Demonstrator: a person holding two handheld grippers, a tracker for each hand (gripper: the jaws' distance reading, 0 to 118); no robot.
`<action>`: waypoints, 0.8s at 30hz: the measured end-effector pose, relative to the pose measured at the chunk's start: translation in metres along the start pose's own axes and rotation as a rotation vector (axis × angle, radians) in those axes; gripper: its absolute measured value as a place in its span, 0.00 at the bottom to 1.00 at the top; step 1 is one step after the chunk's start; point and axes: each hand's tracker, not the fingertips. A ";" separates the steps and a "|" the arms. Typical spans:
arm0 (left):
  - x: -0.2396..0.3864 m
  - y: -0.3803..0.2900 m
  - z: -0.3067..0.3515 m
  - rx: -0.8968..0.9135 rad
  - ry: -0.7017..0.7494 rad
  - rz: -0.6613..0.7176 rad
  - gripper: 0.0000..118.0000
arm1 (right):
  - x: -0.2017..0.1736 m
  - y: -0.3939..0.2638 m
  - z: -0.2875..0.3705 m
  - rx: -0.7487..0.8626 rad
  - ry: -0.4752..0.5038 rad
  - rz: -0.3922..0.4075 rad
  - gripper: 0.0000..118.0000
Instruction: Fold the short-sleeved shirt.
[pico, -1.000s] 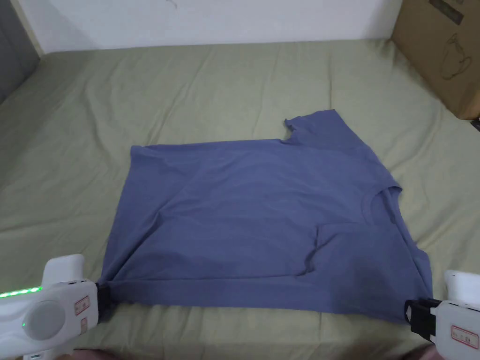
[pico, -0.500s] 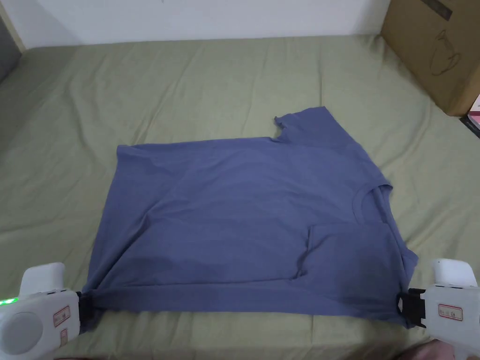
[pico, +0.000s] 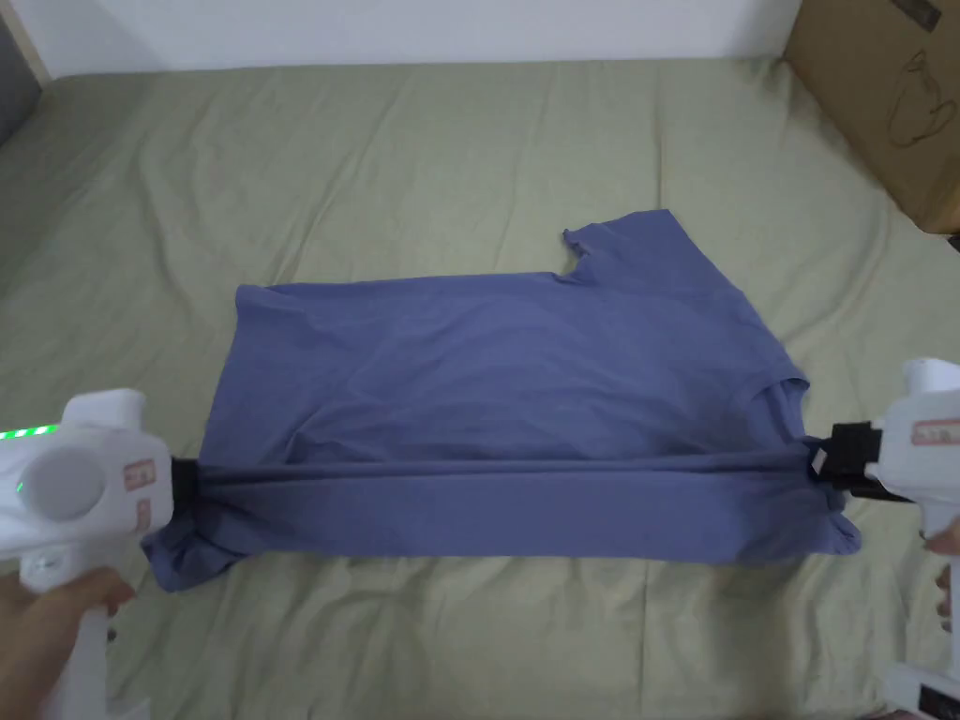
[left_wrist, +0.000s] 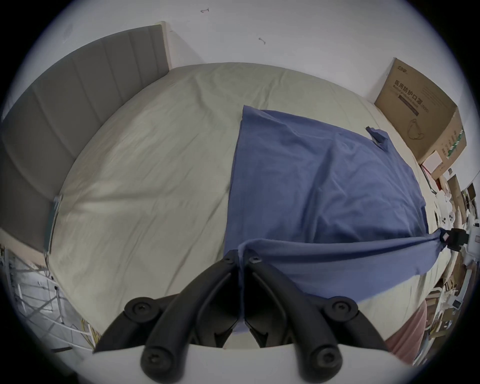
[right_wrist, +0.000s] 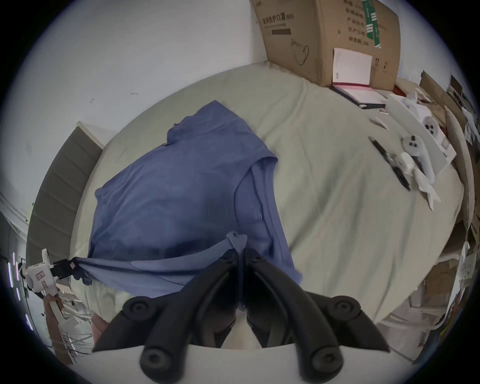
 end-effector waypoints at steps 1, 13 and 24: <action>0.003 0.010 -0.010 -0.010 0.004 -0.001 0.02 | -0.001 0.009 -0.014 -0.012 -0.025 -0.027 0.04; -0.009 -0.009 0.004 0.021 -0.032 0.009 0.31 | -0.006 -0.014 0.011 0.072 -0.087 0.068 0.05; -0.015 -0.056 0.012 0.026 -0.047 0.049 0.74 | -0.002 -0.087 0.015 0.030 -0.089 0.053 0.00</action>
